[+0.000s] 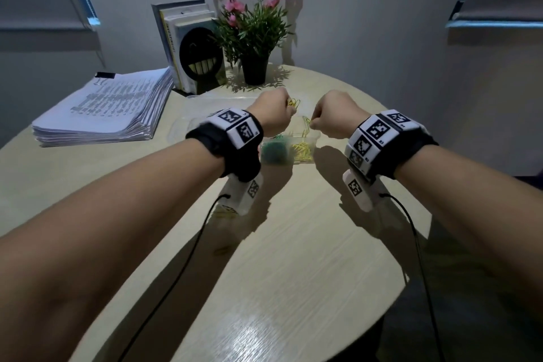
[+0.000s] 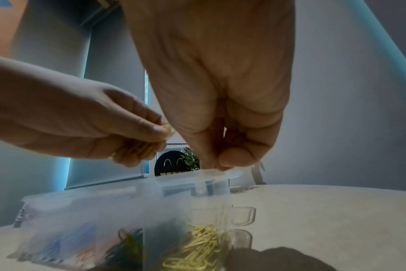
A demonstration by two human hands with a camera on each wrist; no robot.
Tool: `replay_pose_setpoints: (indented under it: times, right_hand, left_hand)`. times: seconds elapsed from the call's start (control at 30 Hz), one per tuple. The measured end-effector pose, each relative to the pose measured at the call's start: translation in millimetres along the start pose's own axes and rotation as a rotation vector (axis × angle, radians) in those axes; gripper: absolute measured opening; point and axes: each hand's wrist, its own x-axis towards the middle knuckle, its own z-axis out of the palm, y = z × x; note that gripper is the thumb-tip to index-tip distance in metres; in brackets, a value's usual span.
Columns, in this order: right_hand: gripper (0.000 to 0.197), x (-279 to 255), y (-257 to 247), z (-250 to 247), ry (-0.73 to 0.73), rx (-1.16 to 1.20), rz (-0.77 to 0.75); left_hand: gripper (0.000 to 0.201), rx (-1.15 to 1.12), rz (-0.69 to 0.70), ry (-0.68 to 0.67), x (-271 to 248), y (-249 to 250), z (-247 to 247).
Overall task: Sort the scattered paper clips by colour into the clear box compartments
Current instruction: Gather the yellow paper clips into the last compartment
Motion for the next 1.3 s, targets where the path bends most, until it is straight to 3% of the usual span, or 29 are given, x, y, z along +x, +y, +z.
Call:
replay_pose_setpoints:
  times: [0.2,0.4,0.57,0.67,0.73,0.93,1.0,1.1,1.3]
  right_hand:
    - [0.016,0,6,8,-0.008,0.044,-0.003]
    - [0.02,-4,6,5,-0.03,0.012,-0.003]
    - [0.019,-20,-6,3,0.103,0.023,-0.086]
    - [0.018,-41,-16,6,-0.048,0.02,-0.23]
    - [0.02,-49,-19,17,-0.201,-0.112,-0.289]
    - [0.018,-56,-28,42,-0.408,-0.475,-0.288]
    - [0.017,-59,-34,45,-0.421,-0.533,-0.316]
    - [0.016,-66,-43,48,-0.424,-0.555,-0.366]
    - [0.016,-77,-50,46,-0.415,-0.475,-0.413]
  left_hand:
    - [0.023,0.039,-0.04,0.002,17,4,17]
    - [0.021,-0.059,-0.034,-0.07,6,2,2]
    - [0.014,0.048,0.047,-0.052,-34,-3,-29]
    - [0.013,0.199,0.051,-0.183,-66,-18,-40]
    - [0.018,0.388,0.044,-0.297,-84,-32,-40]
    - [0.045,0.588,-0.069,-0.594,-126,-57,-26]
    - [0.055,0.584,-0.055,-0.601,-137,-58,-23]
    - [0.052,0.588,0.002,-0.589,-152,-54,-17]
    - [0.012,0.486,0.099,-0.434,-163,-53,-7]
